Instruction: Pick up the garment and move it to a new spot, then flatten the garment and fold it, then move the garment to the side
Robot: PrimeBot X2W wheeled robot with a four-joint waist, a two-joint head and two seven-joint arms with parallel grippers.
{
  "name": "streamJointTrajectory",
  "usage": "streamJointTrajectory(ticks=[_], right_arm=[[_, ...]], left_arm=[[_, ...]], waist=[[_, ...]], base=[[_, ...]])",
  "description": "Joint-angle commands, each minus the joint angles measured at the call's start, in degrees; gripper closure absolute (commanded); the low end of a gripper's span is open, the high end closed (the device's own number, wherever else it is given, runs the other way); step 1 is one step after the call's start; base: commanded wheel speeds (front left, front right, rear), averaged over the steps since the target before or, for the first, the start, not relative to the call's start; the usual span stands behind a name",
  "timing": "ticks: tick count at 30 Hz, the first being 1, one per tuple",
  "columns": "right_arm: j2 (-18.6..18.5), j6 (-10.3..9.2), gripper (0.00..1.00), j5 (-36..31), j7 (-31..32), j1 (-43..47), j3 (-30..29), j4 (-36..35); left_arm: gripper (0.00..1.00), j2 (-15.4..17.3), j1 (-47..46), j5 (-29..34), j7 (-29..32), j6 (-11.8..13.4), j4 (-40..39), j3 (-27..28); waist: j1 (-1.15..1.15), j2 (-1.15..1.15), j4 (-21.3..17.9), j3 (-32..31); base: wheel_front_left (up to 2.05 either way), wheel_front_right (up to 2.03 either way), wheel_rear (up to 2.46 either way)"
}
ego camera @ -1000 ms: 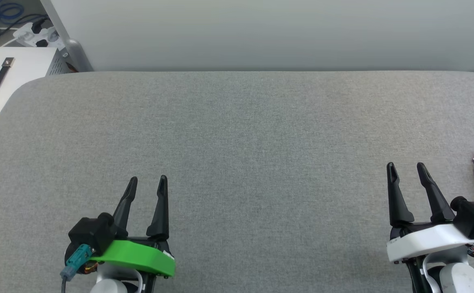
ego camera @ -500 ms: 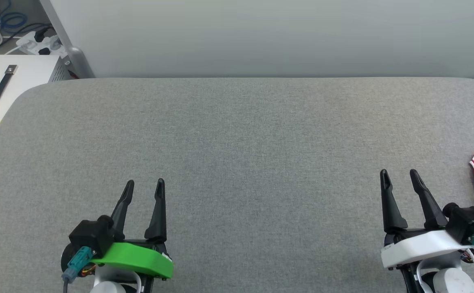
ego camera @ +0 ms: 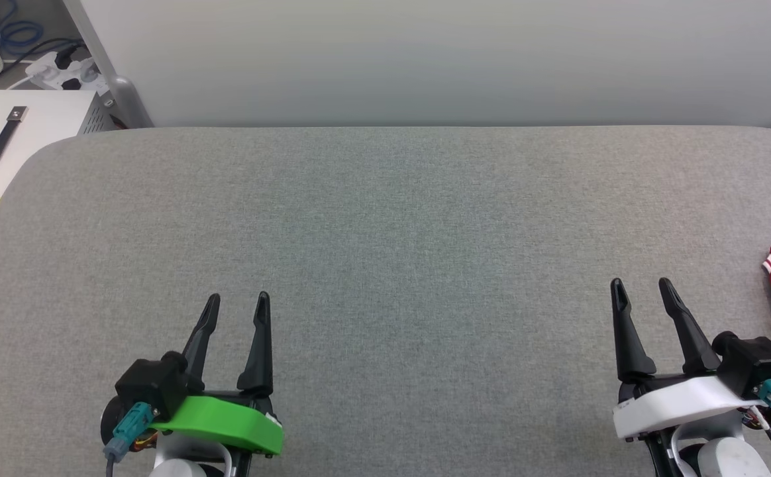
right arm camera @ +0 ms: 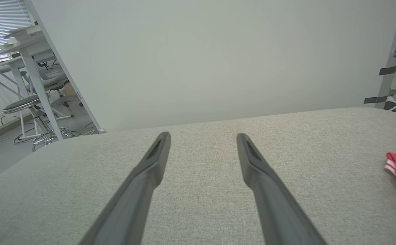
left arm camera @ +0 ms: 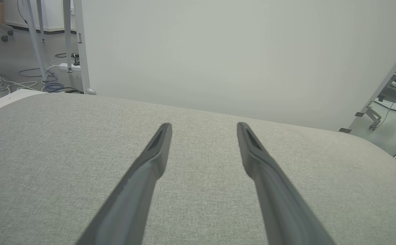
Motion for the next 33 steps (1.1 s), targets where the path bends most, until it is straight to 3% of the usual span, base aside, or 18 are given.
streamJointTrajectory(ticks=[1, 7, 8, 33], right_arm=[[0.4, -0.05, 0.00, -0.4, -0.5, 0.2, 0.2, 0.2], [0.6, -0.05, 0.00, -0.3, -0.5, 0.0, 0.2, 0.2], [0.5, 0.00, 1.00, 0.0, 0.0, 0.0, 0.0, 0.2], [0.8, -0.01, 1.00, -2.9, 2.6, 0.5, -0.4, -1.0]], left_arm=[[0.00, -0.4, 0.8, 0.2, -0.3, -0.2, 0.0, 0.1], [0.00, -0.4, 0.7, 0.4, -0.3, -0.2, -0.1, 0.2], [1.00, 0.0, 0.0, 0.0, 0.0, 0.0, 0.0, 0.0], [1.00, -0.1, 0.1, 2.9, 2.7, 1.3, -1.1, 0.5]], waist=[[0.00, 0.00, -0.1, 0.0], [0.00, 0.00, -0.3, 0.2], [0.00, 0.00, -0.3, 0.1], [0.00, 0.00, -0.5, -0.4]], base=[[0.00, 0.00, 0.00], [0.00, 0.00, 0.00], [0.00, 0.00, 0.00], [0.00, 0.00, 0.00]])
